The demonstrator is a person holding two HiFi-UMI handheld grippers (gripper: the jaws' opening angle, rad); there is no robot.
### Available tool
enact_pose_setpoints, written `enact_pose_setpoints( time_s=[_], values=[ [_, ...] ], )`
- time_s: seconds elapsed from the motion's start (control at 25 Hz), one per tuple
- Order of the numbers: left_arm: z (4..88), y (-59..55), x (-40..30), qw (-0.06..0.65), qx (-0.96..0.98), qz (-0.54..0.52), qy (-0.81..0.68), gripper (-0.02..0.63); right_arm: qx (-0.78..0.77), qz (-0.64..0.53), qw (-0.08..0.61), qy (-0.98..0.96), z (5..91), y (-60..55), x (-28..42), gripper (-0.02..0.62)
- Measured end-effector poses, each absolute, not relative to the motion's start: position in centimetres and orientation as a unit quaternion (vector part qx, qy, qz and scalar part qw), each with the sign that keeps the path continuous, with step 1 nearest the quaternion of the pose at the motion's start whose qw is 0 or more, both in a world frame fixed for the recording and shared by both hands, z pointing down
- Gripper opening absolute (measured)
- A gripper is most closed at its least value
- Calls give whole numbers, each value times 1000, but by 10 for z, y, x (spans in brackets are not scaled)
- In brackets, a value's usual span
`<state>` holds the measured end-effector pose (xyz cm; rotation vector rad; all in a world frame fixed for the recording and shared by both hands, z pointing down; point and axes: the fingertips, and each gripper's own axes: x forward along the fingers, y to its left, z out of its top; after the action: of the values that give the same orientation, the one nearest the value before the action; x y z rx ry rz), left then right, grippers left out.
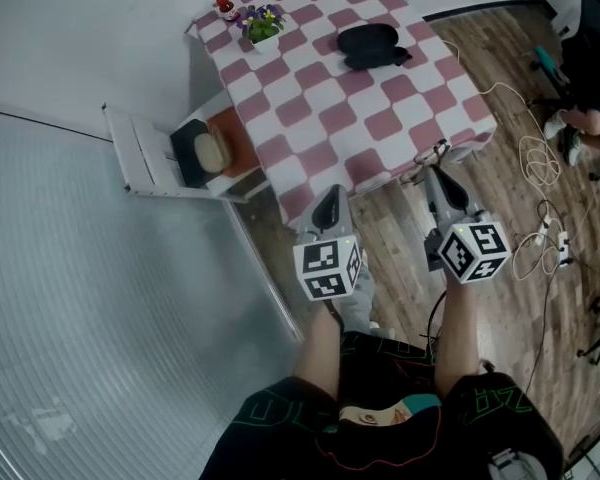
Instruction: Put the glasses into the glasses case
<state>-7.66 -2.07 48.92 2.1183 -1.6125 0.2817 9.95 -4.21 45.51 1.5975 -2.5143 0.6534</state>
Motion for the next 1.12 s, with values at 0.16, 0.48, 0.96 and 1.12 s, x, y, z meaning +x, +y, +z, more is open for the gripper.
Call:
enact_pose_setpoints(
  time_s=[0.16, 0.48, 0.96, 1.12],
  values=[
    [480, -37, -78, 222, 774, 95, -586, 9, 516, 205, 43, -830, 445, -57, 90, 12],
    [461, -68, -84, 212, 777, 69, -589, 9, 518, 183, 49, -834, 423, -84, 87, 11],
    [432, -91, -105, 196, 773, 27, -603, 9, 502, 149, 53, -850, 391, -103, 66, 11],
    [414, -102, -117, 177, 771, 17, -612, 9, 504, 131, 52, -852, 375, -107, 64, 11]
  ],
)
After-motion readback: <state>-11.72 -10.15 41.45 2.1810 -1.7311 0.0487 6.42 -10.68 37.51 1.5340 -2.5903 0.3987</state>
